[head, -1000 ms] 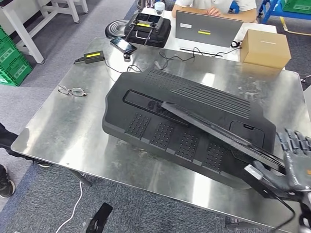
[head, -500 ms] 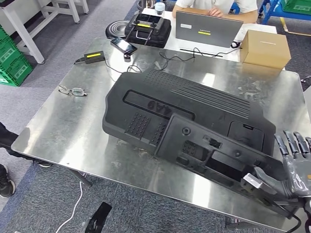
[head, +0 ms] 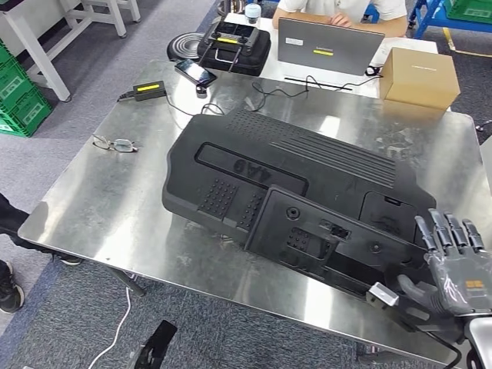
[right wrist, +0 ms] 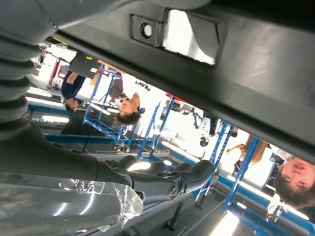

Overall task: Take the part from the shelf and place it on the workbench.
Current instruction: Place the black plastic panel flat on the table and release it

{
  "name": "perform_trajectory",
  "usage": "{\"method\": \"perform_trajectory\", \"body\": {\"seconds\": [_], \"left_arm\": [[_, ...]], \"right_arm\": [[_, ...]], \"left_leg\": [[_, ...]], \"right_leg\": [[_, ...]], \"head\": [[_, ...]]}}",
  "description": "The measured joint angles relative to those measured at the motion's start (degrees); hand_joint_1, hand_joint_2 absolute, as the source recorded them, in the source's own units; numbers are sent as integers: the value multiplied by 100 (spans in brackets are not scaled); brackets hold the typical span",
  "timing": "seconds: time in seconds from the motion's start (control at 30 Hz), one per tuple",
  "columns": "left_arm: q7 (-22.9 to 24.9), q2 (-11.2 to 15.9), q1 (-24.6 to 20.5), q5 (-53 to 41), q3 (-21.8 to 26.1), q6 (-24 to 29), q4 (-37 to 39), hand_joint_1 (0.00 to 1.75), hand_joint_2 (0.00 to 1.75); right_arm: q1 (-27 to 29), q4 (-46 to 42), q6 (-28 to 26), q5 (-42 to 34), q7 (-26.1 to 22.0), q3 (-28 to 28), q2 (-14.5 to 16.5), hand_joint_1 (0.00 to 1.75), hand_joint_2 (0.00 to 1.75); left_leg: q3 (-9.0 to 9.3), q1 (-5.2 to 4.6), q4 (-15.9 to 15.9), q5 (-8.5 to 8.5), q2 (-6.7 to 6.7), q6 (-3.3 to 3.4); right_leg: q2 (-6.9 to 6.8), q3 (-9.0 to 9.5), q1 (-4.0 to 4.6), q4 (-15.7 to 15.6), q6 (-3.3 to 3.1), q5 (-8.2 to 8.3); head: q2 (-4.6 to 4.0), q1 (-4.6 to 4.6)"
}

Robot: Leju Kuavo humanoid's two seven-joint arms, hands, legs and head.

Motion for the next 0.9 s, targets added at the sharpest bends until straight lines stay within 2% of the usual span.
{"method": "perform_trajectory", "body": {"seconds": [0.23,0.4,0.47,0.63,0.7,0.8,0.9], "left_arm": [[-1,0,3,-54,3,7,0,0,0],[-9,0,23,-27,48,26,0,0,0],[-15,0,28,-26,71,38,0,0,0],[-28,0,68,-19,145,90,0,0,0],[-33,-1,74,-28,153,92,0,0,0],[-43,-5,76,-48,161,93,0,0,0],[-45,-10,76,-65,171,95,0,0,0]], "right_arm": [[85,-2,-288,108,138,51,95,0,175],[481,-227,-1019,221,319,-204,228,0,175],[724,-389,-1469,340,397,-377,347,0,175],[1425,-970,-3015,657,490,-904,989,0,175],[1601,-1143,-3461,700,479,-1045,1289,0,175],[1752,-1304,-3887,716,435,-1182,1692,0,175],[1822,-1375,-4050,694,389,-1257,1951,0,175]], "left_leg": [[0,0,0,0,0,0],[-1,0,0,-1,-1,0],[-1,0,0,-1,-1,1],[-2,2,-3,-2,-2,0],[-1,3,-3,-3,-1,-1],[4,3,-3,-2,-1,-1],[10,2,-3,-1,-1,-1]], "right_leg": [[0,0,0,0,0,0],[-1,-1,0,0,0,-1],[-2,-1,0,0,1,-2],[-2,-2,1,0,2,-4],[1,-2,2,0,2,-4],[2,2,2,0,2,-3],[2,8,2,0,2,-3]], "head": [[0,0],[0,-2],[0,-1],[0,-2],[0,-2],[0,-1],[0,-1]]}}
